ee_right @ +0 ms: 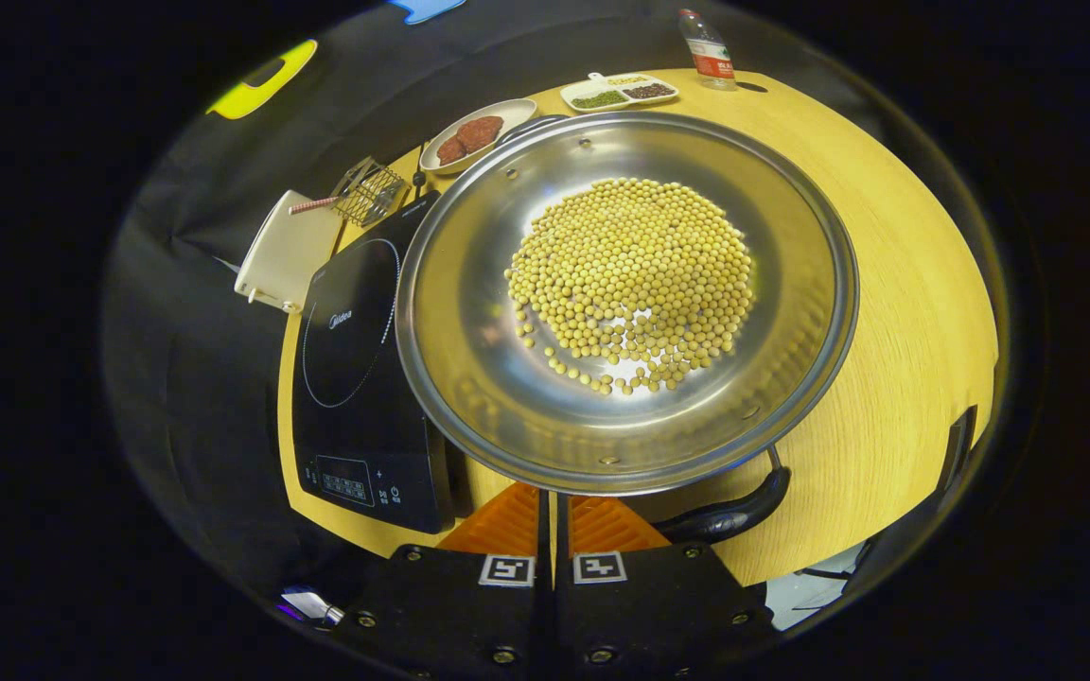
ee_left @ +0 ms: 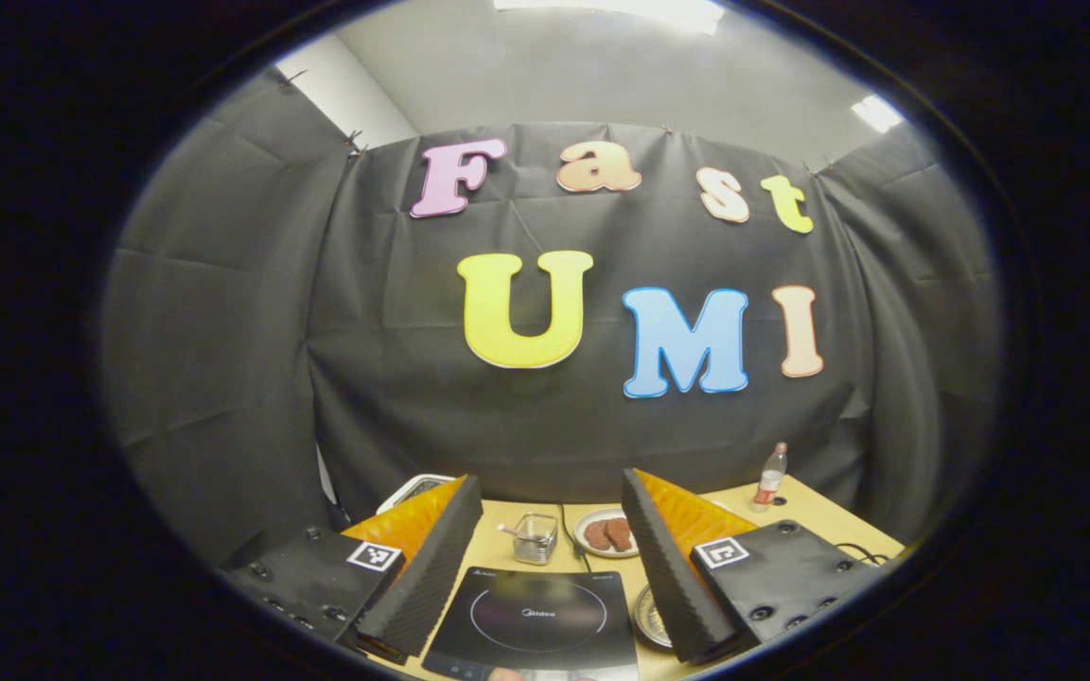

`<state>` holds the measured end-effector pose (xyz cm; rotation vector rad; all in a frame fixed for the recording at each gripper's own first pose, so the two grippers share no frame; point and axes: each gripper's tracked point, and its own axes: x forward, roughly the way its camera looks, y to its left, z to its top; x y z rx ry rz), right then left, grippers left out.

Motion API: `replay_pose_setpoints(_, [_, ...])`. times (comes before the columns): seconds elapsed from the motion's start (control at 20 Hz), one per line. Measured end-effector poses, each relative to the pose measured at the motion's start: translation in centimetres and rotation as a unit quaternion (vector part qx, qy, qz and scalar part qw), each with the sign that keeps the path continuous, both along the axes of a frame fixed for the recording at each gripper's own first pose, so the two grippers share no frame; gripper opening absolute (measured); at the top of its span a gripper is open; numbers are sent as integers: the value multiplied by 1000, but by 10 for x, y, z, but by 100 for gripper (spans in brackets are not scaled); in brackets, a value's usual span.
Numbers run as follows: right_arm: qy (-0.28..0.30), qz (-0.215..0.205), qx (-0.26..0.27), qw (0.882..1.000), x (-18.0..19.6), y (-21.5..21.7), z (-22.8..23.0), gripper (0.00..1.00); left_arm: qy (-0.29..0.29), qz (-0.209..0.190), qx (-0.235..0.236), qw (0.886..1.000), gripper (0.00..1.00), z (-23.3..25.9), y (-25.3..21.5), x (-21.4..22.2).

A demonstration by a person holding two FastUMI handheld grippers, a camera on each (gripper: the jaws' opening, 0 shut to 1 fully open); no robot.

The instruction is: First push the handle of the pot to place it horizontally, then grasp the pot with both hands and set it on the induction cooktop.

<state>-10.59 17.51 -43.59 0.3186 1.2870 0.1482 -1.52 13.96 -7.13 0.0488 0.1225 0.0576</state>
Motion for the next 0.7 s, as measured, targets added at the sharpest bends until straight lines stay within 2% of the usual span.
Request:
replay_pose_setpoints(0.25, [-6,-29,-18,999,-1,-22,-2,1,-5,-29,-8,1000,98,0,-2,6])
replay_pose_setpoints(0.45, [-15,-33,-38,999,-3,-39,-2,1,-10,-48,-6,999,99,6,-12,8])
replay_pose_setpoints(0.7, [-16,-46,-37,998,-6,-61,-2,1,-12,-64,-3,998,99,10,-39,9])
